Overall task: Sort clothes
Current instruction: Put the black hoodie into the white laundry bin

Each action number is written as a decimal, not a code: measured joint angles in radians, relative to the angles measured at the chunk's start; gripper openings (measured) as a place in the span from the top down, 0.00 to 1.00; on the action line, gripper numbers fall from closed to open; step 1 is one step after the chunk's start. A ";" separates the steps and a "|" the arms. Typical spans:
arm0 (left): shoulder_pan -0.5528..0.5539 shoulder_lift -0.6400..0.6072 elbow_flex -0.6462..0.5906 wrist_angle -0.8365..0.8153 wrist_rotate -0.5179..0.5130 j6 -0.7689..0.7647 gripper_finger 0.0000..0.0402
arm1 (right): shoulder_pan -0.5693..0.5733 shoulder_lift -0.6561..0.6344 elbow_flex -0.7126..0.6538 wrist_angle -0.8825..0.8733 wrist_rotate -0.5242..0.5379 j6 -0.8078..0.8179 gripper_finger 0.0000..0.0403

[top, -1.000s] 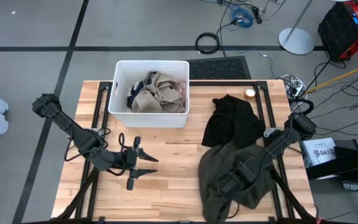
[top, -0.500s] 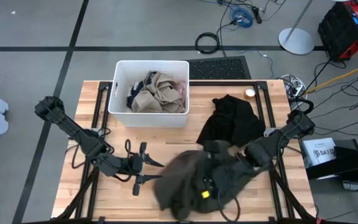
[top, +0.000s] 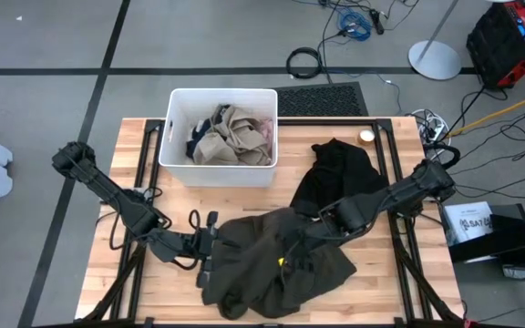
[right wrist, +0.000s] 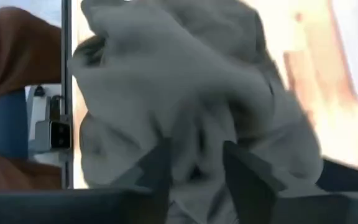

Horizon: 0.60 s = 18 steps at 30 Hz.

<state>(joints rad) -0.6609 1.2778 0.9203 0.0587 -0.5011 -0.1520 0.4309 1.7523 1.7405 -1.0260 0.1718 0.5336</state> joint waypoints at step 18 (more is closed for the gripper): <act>-0.029 -0.001 0.000 -0.247 0.190 -0.195 0.57 | 0.227 0.128 -0.002 0.394 -0.024 -0.005 0.35</act>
<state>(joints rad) -0.6897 1.2770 0.9203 -0.1881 -0.3112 -0.3470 0.6584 1.8806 1.7381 -0.6318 0.1482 0.5290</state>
